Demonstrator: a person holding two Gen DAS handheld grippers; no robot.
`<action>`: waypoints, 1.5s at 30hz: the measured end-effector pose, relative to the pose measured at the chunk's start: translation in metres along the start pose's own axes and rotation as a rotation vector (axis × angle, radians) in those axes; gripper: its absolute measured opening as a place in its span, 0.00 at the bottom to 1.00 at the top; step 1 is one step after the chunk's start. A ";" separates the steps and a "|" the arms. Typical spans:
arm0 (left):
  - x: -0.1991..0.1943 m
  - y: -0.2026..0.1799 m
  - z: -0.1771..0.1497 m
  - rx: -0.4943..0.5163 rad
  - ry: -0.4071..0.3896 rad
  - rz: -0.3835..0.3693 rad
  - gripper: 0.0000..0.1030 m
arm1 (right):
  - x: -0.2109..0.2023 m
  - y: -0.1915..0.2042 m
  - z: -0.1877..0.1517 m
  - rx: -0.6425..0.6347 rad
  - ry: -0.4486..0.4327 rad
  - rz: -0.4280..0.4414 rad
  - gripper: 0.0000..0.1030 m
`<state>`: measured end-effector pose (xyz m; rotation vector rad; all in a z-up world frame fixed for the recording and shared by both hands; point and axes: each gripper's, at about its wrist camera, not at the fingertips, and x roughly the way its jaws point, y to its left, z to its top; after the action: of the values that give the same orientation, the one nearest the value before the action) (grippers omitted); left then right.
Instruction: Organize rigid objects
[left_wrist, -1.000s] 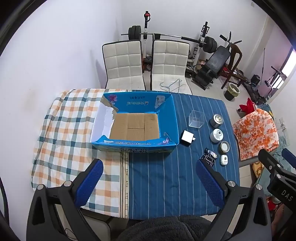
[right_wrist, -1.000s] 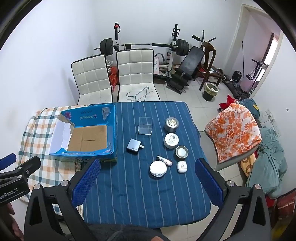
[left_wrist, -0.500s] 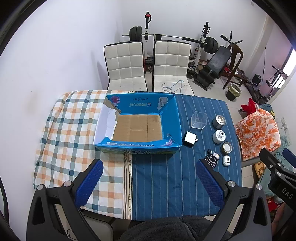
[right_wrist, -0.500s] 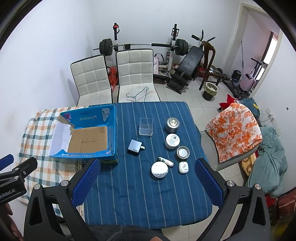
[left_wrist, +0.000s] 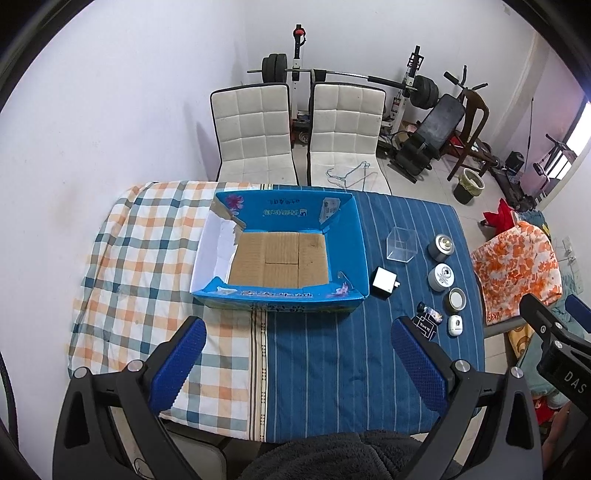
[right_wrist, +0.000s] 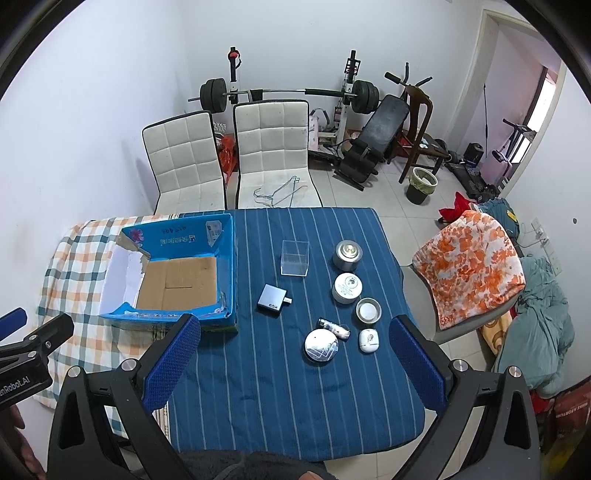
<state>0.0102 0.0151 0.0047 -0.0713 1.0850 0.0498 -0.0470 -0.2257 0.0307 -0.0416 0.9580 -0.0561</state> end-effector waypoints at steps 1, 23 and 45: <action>0.001 0.001 0.001 0.000 0.001 0.001 1.00 | 0.000 0.001 0.000 0.000 0.000 0.000 1.00; 0.005 0.003 -0.001 0.003 0.003 -0.002 1.00 | 0.010 0.000 0.003 0.008 -0.003 -0.003 1.00; 0.005 0.001 0.000 -0.001 0.007 -0.002 1.00 | -0.002 -0.001 0.000 0.010 -0.019 -0.009 1.00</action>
<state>0.0125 0.0161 0.0004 -0.0736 1.0920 0.0483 -0.0480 -0.2267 0.0328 -0.0373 0.9383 -0.0690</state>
